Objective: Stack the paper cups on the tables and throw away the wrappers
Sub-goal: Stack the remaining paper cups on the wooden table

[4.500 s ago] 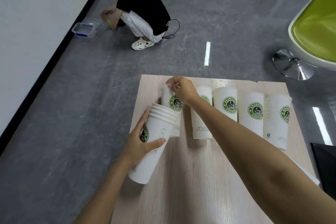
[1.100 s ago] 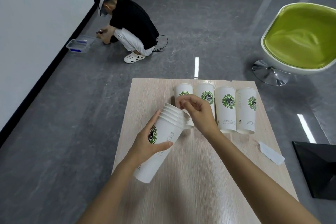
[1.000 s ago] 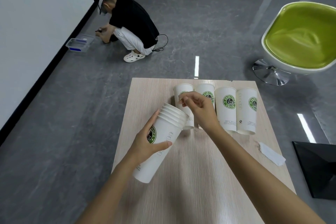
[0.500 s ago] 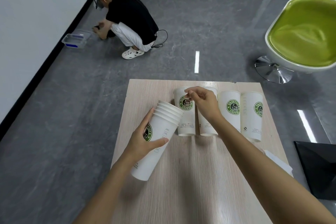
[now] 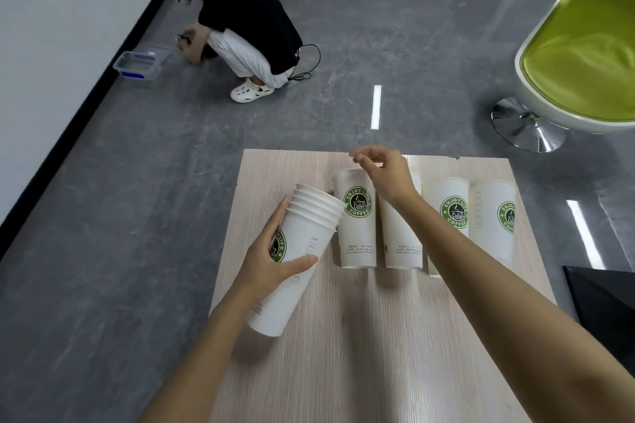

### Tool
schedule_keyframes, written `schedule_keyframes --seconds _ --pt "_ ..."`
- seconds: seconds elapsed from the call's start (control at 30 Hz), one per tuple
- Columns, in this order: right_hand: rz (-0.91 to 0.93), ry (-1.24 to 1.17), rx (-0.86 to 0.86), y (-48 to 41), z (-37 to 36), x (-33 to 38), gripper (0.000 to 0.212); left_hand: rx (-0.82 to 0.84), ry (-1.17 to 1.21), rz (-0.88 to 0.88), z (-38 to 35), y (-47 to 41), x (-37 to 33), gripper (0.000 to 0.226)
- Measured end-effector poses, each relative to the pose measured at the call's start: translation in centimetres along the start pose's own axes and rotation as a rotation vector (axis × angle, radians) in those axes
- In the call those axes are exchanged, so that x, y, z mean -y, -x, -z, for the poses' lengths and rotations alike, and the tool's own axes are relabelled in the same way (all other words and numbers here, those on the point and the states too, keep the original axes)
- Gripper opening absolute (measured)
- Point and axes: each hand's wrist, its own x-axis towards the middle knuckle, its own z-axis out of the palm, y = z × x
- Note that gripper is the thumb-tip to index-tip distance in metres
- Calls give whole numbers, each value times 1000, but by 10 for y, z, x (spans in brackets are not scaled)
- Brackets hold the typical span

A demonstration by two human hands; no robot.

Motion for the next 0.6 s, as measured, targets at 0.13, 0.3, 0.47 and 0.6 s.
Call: schedule_keyframes --seconds 0.13,0.3,0.47,0.6 --pt "-30 53 57 -11 -8 -7 13 -1 13 2 0 -3 3 103" --pt "-49 113 124 -16 -18 -12 13 -2 21 8 -1 -6 4 102" --pt "-39 145 164 -14 -24 -11 17 -3 18 10 1 -7 5 101" --pt "-33 189 202 -10 -29 -15 23 -6 22 11 3 -7 6 101"
